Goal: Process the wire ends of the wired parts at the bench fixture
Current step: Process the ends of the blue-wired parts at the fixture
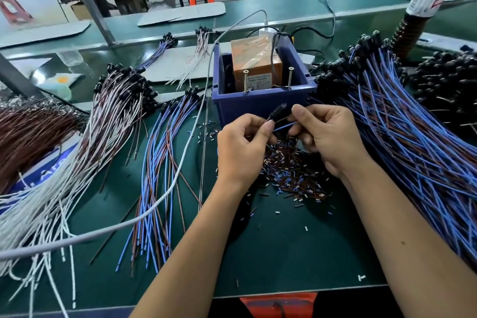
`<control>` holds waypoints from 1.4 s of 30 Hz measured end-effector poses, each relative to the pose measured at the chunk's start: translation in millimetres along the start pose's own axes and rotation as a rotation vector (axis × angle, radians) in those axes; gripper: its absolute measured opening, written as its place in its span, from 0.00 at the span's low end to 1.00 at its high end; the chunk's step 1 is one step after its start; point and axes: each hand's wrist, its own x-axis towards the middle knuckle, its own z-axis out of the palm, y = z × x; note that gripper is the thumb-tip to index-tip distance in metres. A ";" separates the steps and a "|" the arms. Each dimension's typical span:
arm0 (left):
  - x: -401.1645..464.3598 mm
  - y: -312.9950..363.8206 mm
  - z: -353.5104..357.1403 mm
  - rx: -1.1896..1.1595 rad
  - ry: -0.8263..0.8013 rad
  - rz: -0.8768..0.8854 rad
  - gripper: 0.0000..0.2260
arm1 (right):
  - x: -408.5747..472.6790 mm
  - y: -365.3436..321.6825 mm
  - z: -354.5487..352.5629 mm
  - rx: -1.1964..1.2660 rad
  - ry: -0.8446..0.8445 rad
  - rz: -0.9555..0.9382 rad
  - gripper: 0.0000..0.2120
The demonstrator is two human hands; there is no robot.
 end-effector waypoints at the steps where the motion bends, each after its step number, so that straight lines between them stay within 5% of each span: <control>1: 0.6 -0.7 0.0 -0.021 0.012 -0.019 0.06 | 0.3 -0.6 -1.3 0.025 0.027 0.006 0.13; 7: 3.1 -4.1 -0.7 -0.095 0.074 -0.073 0.07 | 1.0 -2.4 1.3 -0.002 0.025 0.033 0.20; 15: 1.8 -3.5 0.7 -0.101 0.085 -0.047 0.07 | -1.2 1.9 1.1 -0.178 -0.028 -0.087 0.10; 22: -3.7 1.0 -1.3 -0.092 0.175 0.140 0.05 | 3.5 -2.2 -10.6 -0.067 0.178 -0.147 0.12; 29: -6.4 3.6 4.9 -0.163 0.297 0.175 0.04 | -16.4 5.3 36.7 -0.042 -0.098 -0.265 0.05; 37: -6.6 7.2 3.4 -0.207 0.351 0.166 0.03 | -16.8 7.2 48.8 0.074 0.023 -0.214 0.05; 42: -4.3 5.2 3.1 -0.216 0.387 0.119 0.04 | -20.1 8.0 50.0 0.009 -0.064 -0.225 0.03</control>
